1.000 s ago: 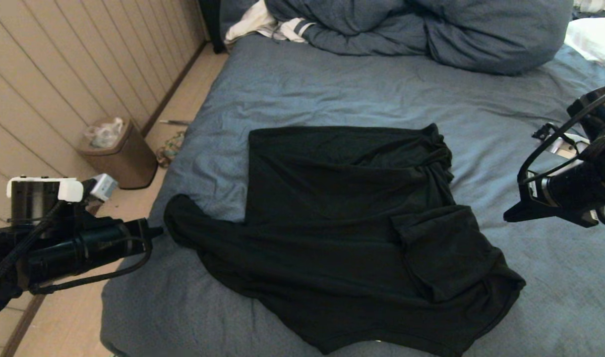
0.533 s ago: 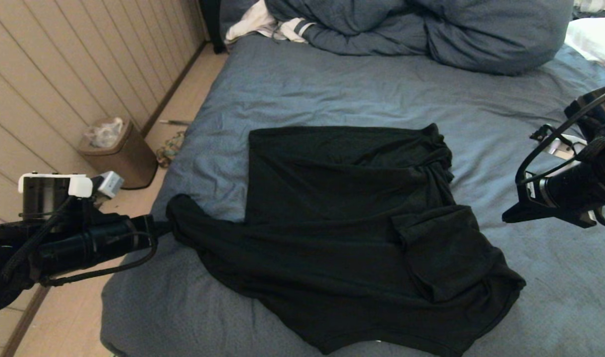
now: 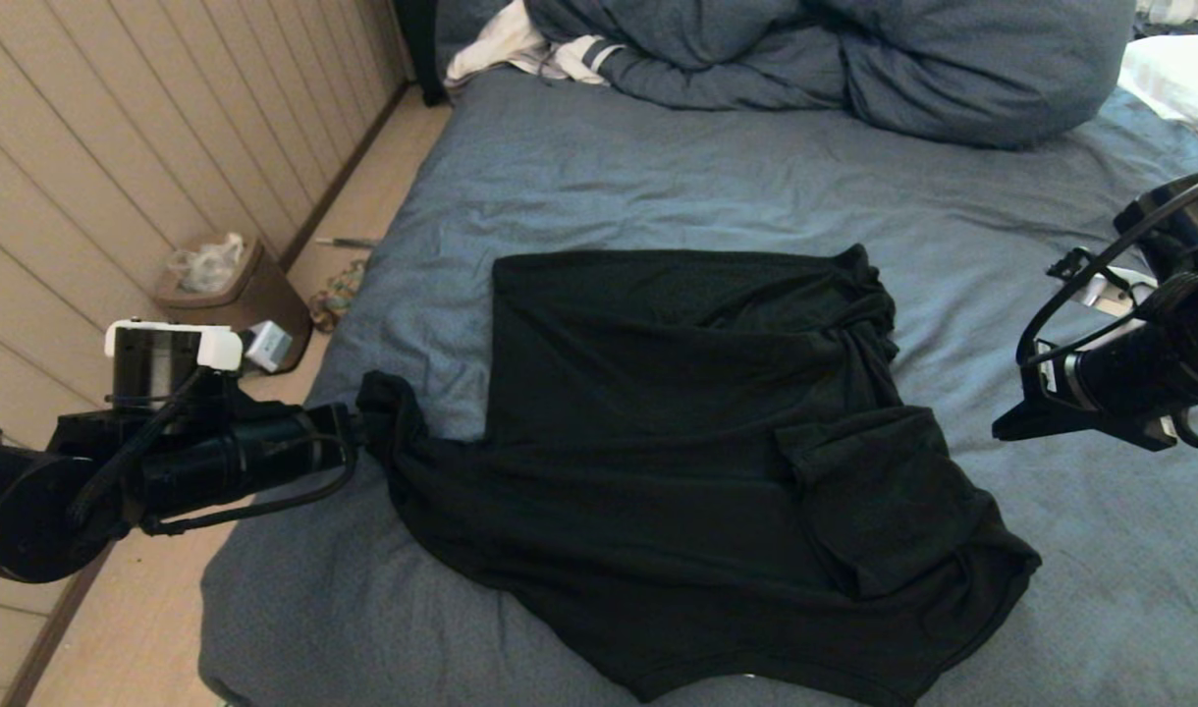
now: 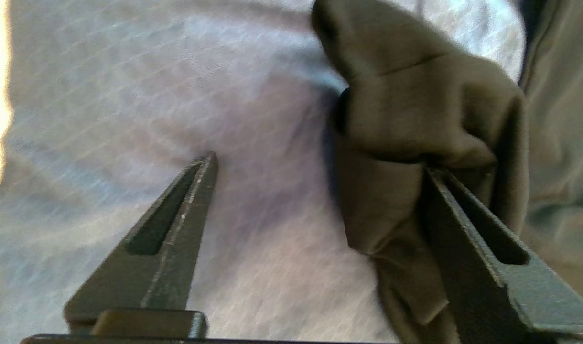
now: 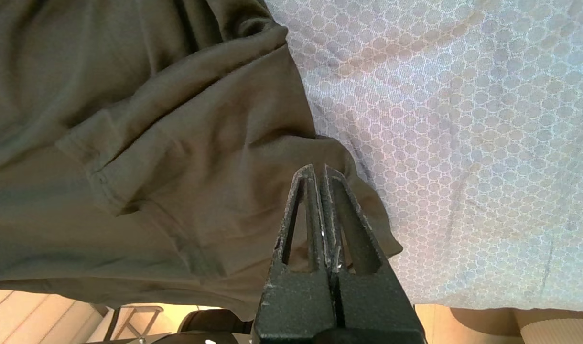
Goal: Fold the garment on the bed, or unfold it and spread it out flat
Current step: Fold the black T-shirt
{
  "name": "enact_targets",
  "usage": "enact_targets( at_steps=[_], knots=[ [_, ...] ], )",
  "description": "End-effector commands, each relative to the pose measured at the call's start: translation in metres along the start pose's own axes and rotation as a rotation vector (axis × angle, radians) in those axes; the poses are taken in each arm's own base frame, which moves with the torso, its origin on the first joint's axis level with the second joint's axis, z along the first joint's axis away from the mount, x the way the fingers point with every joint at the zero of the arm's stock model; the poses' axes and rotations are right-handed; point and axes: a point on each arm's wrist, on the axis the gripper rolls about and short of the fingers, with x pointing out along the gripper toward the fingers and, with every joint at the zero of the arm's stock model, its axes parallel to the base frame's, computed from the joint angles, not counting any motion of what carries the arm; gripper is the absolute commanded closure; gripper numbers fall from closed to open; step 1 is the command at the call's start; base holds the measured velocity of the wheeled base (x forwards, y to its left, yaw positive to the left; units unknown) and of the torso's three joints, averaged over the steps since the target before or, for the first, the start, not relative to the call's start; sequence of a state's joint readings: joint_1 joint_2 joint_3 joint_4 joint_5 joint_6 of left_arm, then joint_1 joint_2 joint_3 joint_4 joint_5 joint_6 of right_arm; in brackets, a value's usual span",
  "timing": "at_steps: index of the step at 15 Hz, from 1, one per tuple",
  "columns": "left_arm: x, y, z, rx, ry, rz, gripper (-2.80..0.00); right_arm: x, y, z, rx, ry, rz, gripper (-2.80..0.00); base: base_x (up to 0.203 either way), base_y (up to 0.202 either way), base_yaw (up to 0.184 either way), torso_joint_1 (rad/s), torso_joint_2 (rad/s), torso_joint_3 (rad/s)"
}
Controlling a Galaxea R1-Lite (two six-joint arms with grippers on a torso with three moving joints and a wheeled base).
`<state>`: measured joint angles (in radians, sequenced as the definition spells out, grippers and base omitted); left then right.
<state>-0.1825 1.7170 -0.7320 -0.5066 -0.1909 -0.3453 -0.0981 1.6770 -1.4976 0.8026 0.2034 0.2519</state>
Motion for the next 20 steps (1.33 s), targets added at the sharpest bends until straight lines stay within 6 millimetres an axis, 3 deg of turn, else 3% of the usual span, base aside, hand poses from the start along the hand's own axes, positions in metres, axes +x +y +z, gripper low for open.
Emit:
enact_targets(
  at_steps=[1, 10, 13, 17, 20],
  knots=[
    [0.004, -0.002, 0.002, 0.001, -0.002, -0.008, 0.00, 0.005, -0.001, 0.001, 0.005, 0.016, -0.003, 0.00, 0.000, 0.000, 0.000, 0.000, 0.00, 0.000],
    [-0.014, -0.009, 0.012, 0.004, -0.054, -0.025, 0.00, 0.010, 0.001, 0.002, -0.002, 0.017, 0.000, 0.00, 0.000, 0.000, 0.000, 0.000, 0.00, 0.000],
    [-0.039, -0.017, 0.020, 0.012, -0.110, -0.032, 0.00, 0.007, 0.001, 0.003, -0.001, 0.008, 0.004, 0.00, 0.000, 0.000, 0.000, 0.000, 0.00, 0.000],
    [-0.094, -0.031, 0.031, 0.021, -0.146, -0.011, 0.00, 0.004, 0.000, 0.002, -0.003, -0.003, 0.008, 0.00, 0.000, 0.000, 0.000, 0.000, 0.00, 0.000],
    [-0.114, -0.036, 0.037, 0.016, -0.151, 0.059, 0.00, -0.002, 0.001, 0.000, -0.020, -0.017, 0.011, 0.00, 0.000, 0.000, 0.000, 0.000, 0.00, 0.000]
  ],
)
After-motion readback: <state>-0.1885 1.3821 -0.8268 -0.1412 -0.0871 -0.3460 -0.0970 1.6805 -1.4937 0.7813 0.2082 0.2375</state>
